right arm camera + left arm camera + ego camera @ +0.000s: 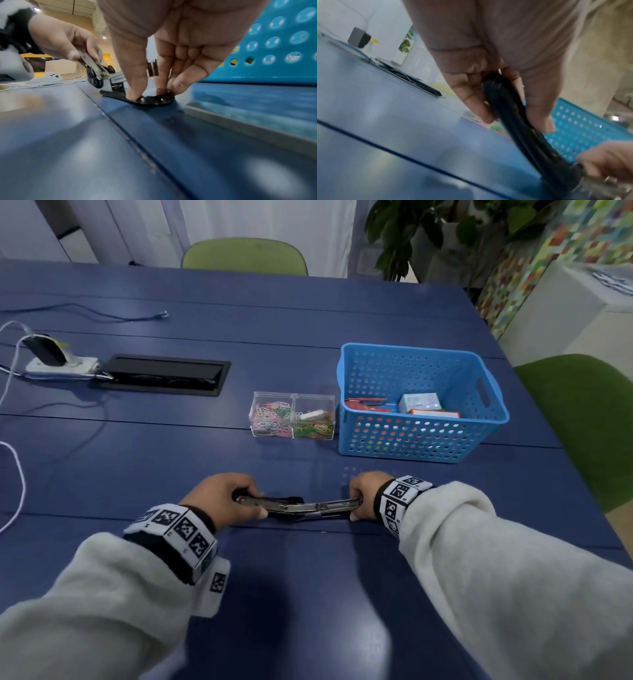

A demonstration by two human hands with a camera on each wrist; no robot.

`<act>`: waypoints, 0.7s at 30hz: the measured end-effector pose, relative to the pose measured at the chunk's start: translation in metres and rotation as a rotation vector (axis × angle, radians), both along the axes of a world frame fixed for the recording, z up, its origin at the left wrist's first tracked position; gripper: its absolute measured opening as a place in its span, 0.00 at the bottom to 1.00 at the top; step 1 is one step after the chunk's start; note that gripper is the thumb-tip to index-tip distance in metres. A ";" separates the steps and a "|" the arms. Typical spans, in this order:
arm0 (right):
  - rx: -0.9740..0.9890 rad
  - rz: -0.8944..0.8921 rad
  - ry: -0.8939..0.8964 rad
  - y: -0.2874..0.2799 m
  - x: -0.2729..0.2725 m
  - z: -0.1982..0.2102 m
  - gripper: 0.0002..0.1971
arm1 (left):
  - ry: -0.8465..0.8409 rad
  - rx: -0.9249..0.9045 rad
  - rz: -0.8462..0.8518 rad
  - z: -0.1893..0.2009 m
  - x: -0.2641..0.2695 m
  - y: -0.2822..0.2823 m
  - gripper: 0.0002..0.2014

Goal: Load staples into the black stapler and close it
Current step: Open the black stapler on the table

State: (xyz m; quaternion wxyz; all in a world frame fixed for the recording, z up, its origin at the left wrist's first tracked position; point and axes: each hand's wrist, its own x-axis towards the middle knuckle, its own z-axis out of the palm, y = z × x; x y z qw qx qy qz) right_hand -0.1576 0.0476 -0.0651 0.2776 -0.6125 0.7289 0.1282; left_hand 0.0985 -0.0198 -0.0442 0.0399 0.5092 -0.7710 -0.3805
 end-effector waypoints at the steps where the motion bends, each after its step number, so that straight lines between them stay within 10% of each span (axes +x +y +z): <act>1: -0.006 -0.005 0.000 0.000 0.000 0.000 0.18 | -0.056 0.006 -0.020 -0.002 0.004 -0.004 0.10; 10: -0.015 -0.015 0.007 0.006 0.004 0.001 0.18 | -0.320 0.038 -0.426 -0.007 -0.025 0.005 0.32; 21: -0.032 -0.121 0.063 0.042 -0.053 0.015 0.26 | -0.363 -0.059 -0.628 -0.017 -0.056 0.006 0.32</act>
